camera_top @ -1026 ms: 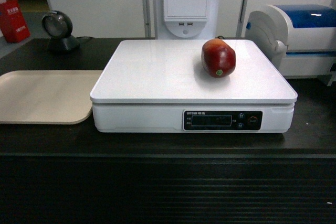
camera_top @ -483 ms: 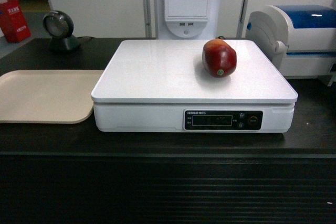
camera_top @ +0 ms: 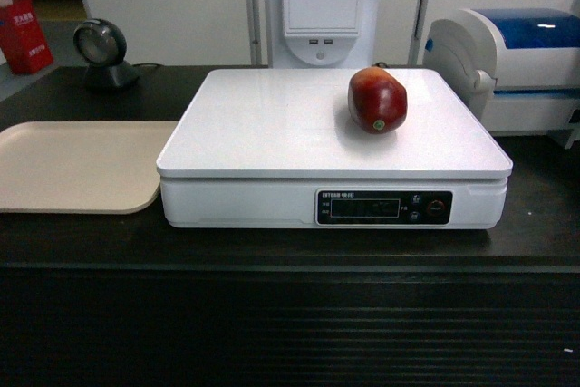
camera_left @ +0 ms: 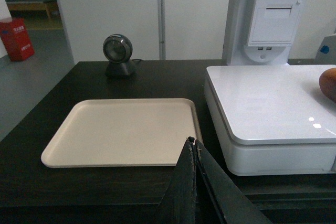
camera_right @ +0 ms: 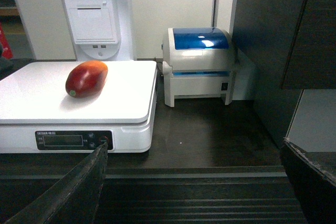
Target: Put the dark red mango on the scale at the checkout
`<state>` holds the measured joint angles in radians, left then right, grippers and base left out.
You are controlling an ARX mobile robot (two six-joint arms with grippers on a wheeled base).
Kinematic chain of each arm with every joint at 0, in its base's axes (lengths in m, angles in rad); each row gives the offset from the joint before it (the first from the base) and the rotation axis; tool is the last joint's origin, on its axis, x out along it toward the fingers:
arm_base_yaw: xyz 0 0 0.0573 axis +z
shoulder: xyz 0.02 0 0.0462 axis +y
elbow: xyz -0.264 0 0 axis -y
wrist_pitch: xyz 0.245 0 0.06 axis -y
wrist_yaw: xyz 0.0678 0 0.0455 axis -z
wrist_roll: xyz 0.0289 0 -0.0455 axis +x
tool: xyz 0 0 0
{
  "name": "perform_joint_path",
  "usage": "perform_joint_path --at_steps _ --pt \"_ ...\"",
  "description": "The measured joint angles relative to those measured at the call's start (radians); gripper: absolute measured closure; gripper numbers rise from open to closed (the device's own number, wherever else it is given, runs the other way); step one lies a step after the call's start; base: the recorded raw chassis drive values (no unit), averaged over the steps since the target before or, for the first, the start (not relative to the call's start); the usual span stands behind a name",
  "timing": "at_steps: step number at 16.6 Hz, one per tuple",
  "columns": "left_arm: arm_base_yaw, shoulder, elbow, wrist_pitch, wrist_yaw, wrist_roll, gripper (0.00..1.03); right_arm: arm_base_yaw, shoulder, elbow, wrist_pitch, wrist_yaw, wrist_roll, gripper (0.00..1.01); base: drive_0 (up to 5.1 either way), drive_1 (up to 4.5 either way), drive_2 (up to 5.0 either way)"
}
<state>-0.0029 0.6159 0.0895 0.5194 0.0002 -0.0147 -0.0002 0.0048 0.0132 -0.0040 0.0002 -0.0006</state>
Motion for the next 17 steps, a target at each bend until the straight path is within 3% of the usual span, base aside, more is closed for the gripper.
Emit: perform_joint_path --at_steps 6,8,17 --pt "0.000 -0.158 -0.047 -0.109 0.000 0.000 1.01 0.000 0.000 0.000 0.000 0.000 0.000 0.03 0.0 0.00 0.0" --pt "0.000 -0.187 -0.081 -0.096 0.000 0.000 1.01 0.000 0.000 0.000 0.000 0.000 0.000 0.03 0.0 0.00 0.0" --pt "0.000 -0.370 -0.081 -0.272 0.000 0.000 1.01 0.000 0.000 0.000 0.000 0.000 0.000 0.03 0.0 0.00 0.0"
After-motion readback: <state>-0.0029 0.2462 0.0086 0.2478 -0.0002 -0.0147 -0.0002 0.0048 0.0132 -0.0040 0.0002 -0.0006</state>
